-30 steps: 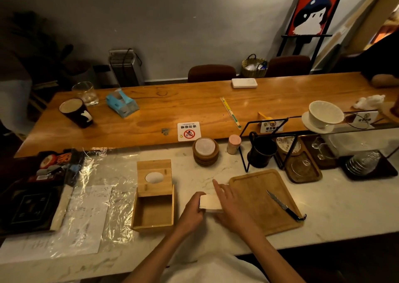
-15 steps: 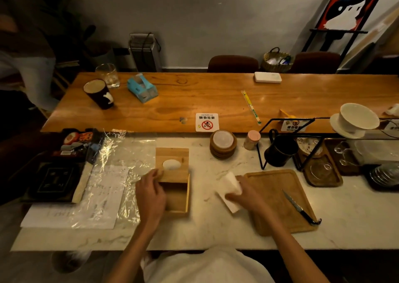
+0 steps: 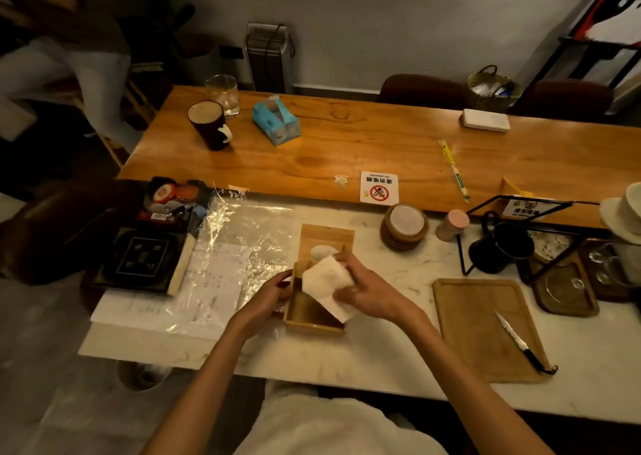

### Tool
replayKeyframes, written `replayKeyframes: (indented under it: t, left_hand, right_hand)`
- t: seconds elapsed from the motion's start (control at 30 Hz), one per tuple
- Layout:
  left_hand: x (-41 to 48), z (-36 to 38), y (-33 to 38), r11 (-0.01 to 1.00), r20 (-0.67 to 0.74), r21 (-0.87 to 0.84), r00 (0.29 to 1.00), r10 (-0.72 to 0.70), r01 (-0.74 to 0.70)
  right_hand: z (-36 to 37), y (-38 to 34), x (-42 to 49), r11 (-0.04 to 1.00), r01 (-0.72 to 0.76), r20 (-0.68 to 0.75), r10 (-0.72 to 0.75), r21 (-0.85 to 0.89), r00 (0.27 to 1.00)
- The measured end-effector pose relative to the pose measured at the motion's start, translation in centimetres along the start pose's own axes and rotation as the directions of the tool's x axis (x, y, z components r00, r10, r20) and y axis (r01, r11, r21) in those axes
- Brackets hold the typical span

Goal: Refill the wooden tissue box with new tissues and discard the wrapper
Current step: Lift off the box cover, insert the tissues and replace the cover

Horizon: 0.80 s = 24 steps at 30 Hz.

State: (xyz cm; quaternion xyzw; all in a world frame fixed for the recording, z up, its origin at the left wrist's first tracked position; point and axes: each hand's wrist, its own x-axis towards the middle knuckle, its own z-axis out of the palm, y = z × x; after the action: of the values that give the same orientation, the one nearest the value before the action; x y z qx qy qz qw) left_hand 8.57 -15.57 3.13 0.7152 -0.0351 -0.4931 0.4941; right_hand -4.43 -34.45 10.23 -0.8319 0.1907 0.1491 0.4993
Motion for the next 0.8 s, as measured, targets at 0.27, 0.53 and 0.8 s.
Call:
replayKeyframes:
  t: [0.27, 0.53, 0.8]
  left_hand:
    - [1.2, -1.8, 1.0, 0.997, 0.123, -0.039, 0.99, -0.065, 0.07]
    - [1.4, -1.2, 0.3, 0.996, 0.094, -0.08, 0.995, -0.036, 0.044]
    - [0.7, -1.2, 0.7, 0.999, 0.094, -0.041, 0.995, -0.028, 0.032]
  right_hand:
    - [4.1, -4.2, 5.5, 0.801, -0.048, 0.184, 0.195, -0.597, 0.964]
    - [7.3, -1.3, 6.3, 0.785, -0.139, 0.162, 0.291, -0.604, 0.943]
    - [9.1, -1.3, 6.5, 0.782, -0.222, -0.05, 0.238, -0.583, 0.97]
